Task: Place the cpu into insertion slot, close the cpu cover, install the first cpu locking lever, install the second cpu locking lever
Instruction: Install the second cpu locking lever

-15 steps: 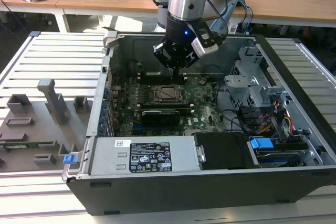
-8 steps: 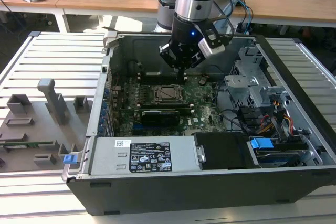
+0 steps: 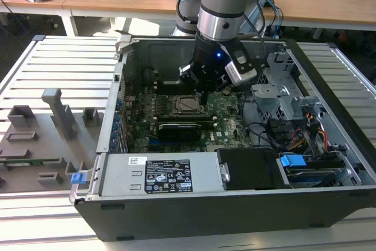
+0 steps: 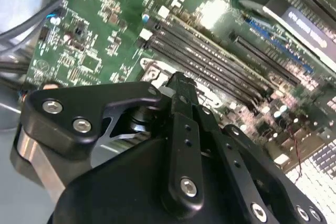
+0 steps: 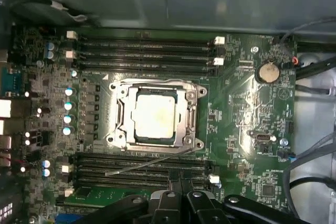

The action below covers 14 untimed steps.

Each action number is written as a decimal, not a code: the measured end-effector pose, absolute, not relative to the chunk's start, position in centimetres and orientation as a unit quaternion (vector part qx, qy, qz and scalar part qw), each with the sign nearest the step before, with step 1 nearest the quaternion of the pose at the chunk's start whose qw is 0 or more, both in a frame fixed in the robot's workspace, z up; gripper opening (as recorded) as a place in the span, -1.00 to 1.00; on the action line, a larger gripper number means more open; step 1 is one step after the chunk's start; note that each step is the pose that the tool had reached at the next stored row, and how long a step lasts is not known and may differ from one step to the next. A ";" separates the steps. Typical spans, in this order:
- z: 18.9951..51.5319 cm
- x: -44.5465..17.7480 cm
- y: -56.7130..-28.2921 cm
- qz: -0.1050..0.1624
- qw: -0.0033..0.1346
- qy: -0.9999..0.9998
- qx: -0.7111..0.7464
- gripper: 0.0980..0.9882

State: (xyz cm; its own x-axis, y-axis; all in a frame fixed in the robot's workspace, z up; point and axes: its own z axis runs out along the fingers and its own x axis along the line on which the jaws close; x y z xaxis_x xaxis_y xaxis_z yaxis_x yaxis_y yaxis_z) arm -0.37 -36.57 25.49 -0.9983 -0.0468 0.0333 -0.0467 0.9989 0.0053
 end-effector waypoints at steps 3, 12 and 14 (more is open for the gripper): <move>24.3 -0.4 -36.8 -0.002 0.017 -1.000 0.023 -0.98; 22.9 -0.7 -36.7 -0.005 0.017 -1.000 0.023 -0.98; 22.8 -1.0 -36.7 -0.013 0.016 -1.000 0.023 -0.98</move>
